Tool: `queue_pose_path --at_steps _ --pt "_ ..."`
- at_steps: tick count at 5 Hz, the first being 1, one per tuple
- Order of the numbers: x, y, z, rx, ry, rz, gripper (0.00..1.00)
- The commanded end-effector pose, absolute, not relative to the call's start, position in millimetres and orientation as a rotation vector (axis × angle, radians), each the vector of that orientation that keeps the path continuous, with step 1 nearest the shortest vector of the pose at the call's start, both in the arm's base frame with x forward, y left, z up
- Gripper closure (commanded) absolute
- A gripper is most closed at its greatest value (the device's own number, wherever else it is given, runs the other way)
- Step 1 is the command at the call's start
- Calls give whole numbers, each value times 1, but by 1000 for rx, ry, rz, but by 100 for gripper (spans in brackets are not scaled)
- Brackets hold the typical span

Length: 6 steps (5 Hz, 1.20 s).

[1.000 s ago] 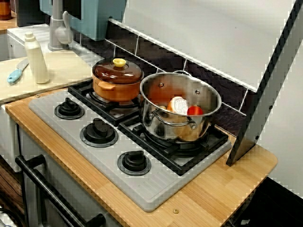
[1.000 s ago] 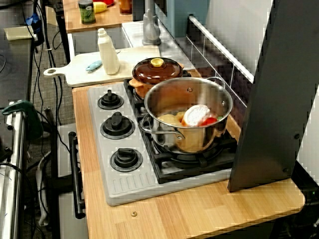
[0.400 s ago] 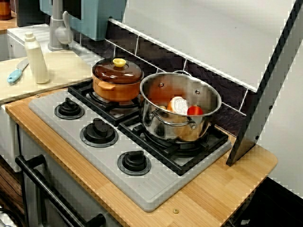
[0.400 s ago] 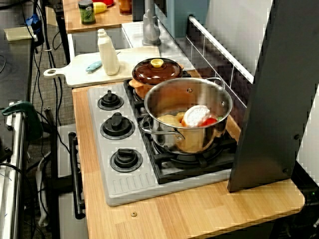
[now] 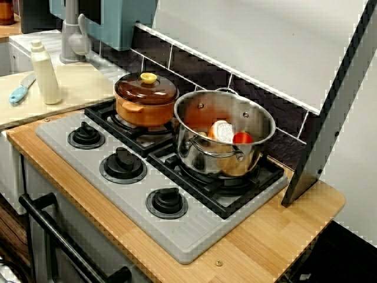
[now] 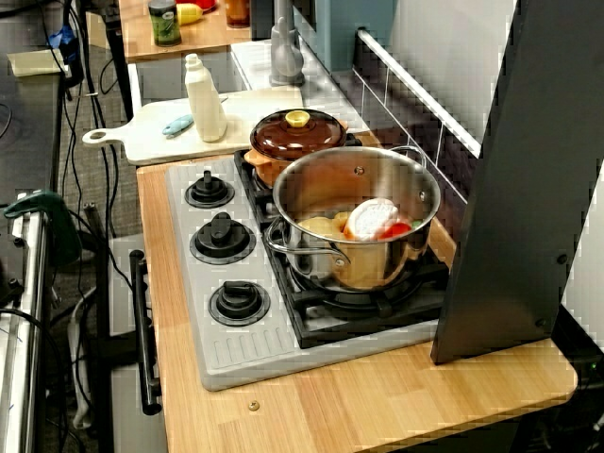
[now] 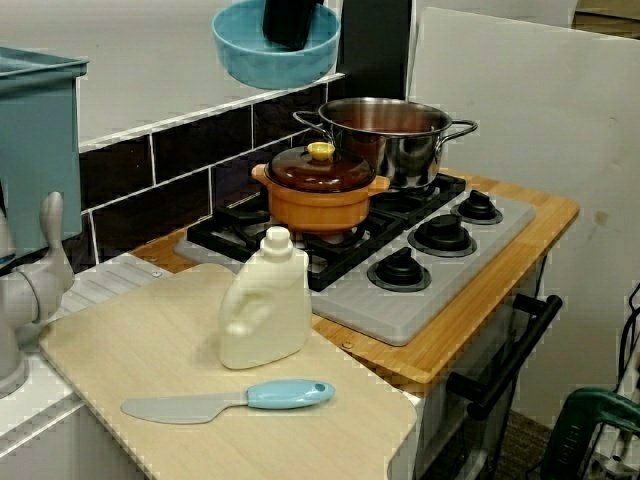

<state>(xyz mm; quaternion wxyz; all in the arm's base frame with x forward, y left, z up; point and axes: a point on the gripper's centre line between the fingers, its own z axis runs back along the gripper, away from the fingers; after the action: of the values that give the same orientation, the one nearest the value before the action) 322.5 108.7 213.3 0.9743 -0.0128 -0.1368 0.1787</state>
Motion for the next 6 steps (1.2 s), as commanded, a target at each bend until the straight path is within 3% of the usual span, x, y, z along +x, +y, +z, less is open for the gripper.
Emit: queue_pose_path --at_steps 1,6 --pt "321 107 234 -29 -329 363 100" --pt "323 116 242 -191 -217 290 100"
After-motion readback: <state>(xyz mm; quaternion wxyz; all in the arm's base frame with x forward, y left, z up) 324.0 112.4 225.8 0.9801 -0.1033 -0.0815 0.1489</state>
